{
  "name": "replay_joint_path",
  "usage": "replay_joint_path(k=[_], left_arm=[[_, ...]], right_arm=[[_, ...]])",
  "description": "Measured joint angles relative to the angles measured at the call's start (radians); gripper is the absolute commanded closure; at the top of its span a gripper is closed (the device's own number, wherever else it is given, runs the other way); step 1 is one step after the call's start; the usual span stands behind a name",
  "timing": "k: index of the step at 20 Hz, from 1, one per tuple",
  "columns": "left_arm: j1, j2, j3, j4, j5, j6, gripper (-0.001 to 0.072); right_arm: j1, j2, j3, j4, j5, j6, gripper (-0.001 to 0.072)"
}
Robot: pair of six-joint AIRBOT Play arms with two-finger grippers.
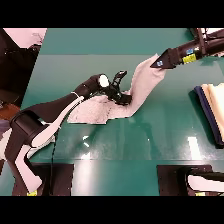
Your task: Fold the shirts.
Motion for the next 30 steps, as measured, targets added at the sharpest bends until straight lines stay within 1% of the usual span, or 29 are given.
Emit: replay_joint_path(k=[4, 11, 14, 18, 19, 20, 21, 22, 23, 24, 26, 30], left_arm=[[0.046, 0.083, 0.001, 0.079, -0.031, -0.002, 0.0685], [0.283, 0.282, 0.002, 0.134, -0.103, -0.004, 0.0684], [0.370, 0.330, 0.002, 0.140, -0.128, -0.003, 0.0685], [0.450, 0.351, 0.003, 0.163, -0.152, 0.001, 0.0684], [0.467, 0.354, 0.004, 0.169, -0.158, 0.003, 0.0684], [0.483, 0.356, 0.004, 0.171, -0.169, 0.003, 0.0684], [0.497, 0.356, 0.004, 0.175, -0.182, 0.004, 0.0684], [0.511, 0.358, 0.005, 0.176, -0.198, 0.007, 0.0684], [0.522, 0.359, 0.005, 0.177, -0.211, 0.011, 0.0684], [0.532, 0.359, 0.005, 0.179, -0.229, 0.015, 0.0684], [0.546, 0.359, 0.005, 0.180, -0.258, 0.026, 0.0684], [0.551, 0.360, 0.005, 0.176, -0.296, 0.045, 0.0684]], right_arm=[[0.052, 0.000, 0.007, -0.018, -0.021, 0.001, 0.0702], [0.198, -0.029, 0.010, -0.021, -0.127, 0.001, 0.0701], [0.308, -0.095, 0.011, -0.018, -0.206, -0.007, 0.0698], [0.484, -0.240, 0.065, 0.000, -0.333, -0.064, 0.0697], [0.528, -0.287, 0.095, 0.005, -0.372, -0.076, 0.0638], [0.568, -0.335, 0.127, 0.007, -0.410, -0.084, 0.0370], [0.600, -0.378, 0.160, 0.012, -0.444, -0.091, 0.0139], [0.626, -0.417, 0.192, 0.016, -0.468, -0.097, 0.0069], [0.646, -0.451, 0.221, 0.024, -0.486, -0.100, 0.0086], [0.656, -0.474, 0.239, 0.031, -0.494, -0.102, 0.0164], [0.650, -0.481, 0.235, 0.040, -0.485, -0.102, 0.0164], [0.542, -0.398, 0.094, 0.046, -0.354, -0.092, 0.0165]])
